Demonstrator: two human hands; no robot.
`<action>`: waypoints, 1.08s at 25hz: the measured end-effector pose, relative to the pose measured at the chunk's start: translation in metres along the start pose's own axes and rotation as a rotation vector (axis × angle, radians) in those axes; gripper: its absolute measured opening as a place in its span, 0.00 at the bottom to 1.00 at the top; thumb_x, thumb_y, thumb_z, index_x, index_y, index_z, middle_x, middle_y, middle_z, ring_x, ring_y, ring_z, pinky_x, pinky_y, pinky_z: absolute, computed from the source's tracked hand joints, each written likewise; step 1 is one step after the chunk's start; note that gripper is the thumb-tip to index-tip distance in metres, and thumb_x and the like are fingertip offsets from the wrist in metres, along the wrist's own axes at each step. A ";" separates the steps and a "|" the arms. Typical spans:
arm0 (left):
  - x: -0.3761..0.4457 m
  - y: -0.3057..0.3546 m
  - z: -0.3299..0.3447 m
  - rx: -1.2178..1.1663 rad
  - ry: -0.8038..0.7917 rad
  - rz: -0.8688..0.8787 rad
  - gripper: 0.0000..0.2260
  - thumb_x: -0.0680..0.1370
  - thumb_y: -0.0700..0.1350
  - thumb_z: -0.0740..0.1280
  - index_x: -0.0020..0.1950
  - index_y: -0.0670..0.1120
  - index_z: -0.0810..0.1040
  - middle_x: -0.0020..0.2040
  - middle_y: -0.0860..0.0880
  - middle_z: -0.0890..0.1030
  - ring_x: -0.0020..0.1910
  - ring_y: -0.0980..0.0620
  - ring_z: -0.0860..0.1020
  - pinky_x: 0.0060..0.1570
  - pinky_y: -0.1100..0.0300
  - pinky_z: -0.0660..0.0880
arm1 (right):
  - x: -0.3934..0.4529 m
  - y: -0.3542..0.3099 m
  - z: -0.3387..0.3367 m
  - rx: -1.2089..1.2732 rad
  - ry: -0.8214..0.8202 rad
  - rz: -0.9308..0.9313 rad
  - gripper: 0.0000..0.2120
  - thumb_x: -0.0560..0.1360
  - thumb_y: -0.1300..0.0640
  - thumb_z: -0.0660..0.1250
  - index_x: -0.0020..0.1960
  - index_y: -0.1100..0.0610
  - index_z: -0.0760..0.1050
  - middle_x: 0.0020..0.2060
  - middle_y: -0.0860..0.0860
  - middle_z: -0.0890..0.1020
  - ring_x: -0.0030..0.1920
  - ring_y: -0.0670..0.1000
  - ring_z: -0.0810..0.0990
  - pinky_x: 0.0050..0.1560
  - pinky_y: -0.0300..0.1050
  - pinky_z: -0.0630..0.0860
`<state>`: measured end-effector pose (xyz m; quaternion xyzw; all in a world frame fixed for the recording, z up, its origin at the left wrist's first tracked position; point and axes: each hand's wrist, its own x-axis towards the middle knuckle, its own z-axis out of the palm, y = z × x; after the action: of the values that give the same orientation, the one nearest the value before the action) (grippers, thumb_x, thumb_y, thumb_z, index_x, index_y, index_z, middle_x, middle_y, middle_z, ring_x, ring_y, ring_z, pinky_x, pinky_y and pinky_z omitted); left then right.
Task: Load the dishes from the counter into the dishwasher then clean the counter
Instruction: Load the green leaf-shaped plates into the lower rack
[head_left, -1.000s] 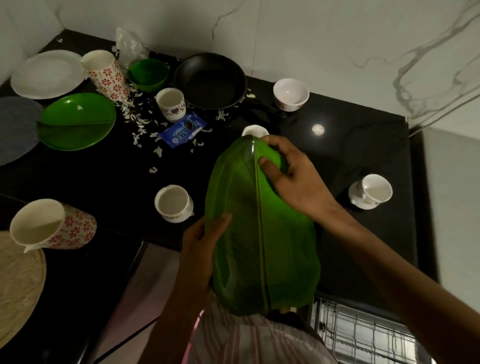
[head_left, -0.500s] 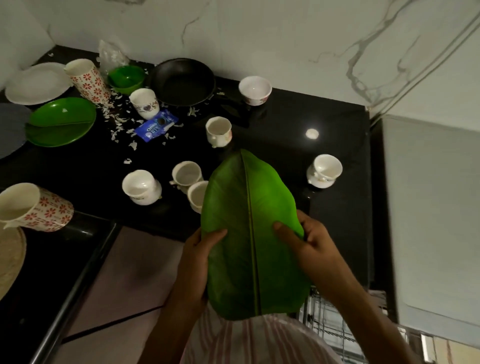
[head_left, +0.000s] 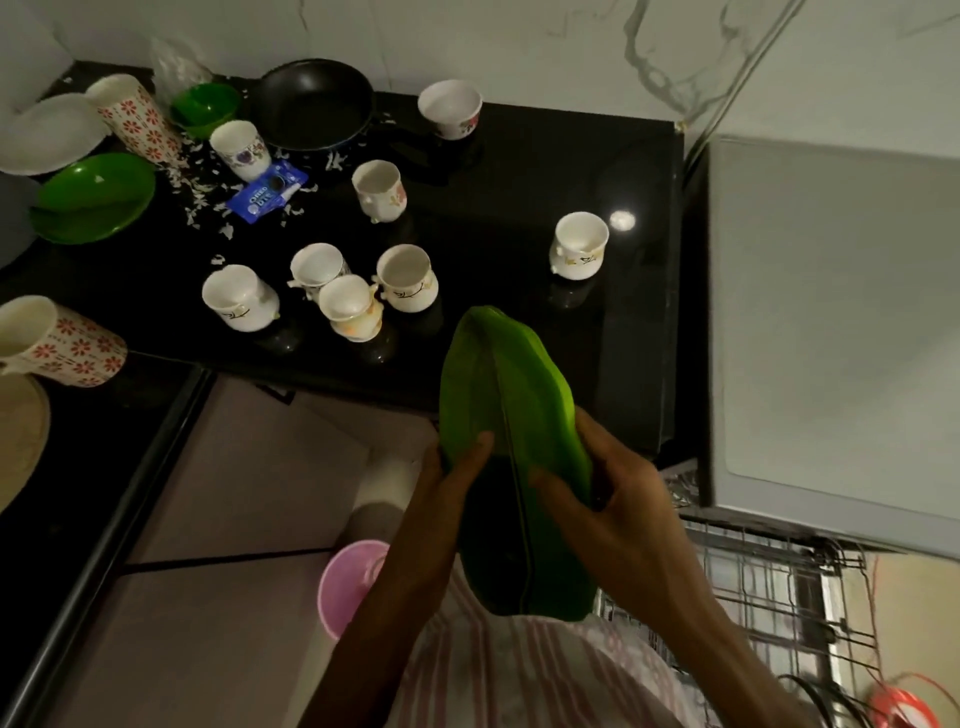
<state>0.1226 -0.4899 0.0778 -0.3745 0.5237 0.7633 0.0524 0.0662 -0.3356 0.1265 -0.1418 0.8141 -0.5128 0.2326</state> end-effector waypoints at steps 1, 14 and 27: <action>-0.003 -0.005 -0.001 -0.019 -0.024 -0.016 0.37 0.67 0.66 0.74 0.70 0.49 0.72 0.61 0.46 0.81 0.59 0.45 0.81 0.60 0.43 0.75 | -0.011 -0.002 0.002 0.048 -0.044 -0.001 0.27 0.76 0.53 0.69 0.73 0.45 0.66 0.42 0.49 0.82 0.39 0.49 0.83 0.37 0.51 0.82; -0.070 -0.068 -0.073 -0.090 -0.232 0.060 0.16 0.83 0.49 0.56 0.53 0.42 0.79 0.39 0.46 0.80 0.36 0.50 0.79 0.33 0.60 0.75 | -0.122 -0.023 0.099 0.258 0.044 -0.017 0.19 0.71 0.41 0.70 0.58 0.48 0.72 0.54 0.42 0.83 0.55 0.45 0.82 0.57 0.50 0.79; -0.128 -0.145 -0.104 -0.056 -0.212 -0.051 0.30 0.67 0.65 0.72 0.61 0.46 0.80 0.56 0.41 0.83 0.55 0.43 0.82 0.49 0.51 0.78 | -0.228 -0.011 0.140 0.389 0.243 0.180 0.11 0.74 0.53 0.72 0.44 0.56 0.72 0.49 0.43 0.85 0.47 0.48 0.85 0.48 0.58 0.81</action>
<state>0.3366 -0.4721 0.0301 -0.3062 0.4840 0.8114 0.1165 0.3335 -0.3412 0.1388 0.0417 0.7316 -0.6502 0.2007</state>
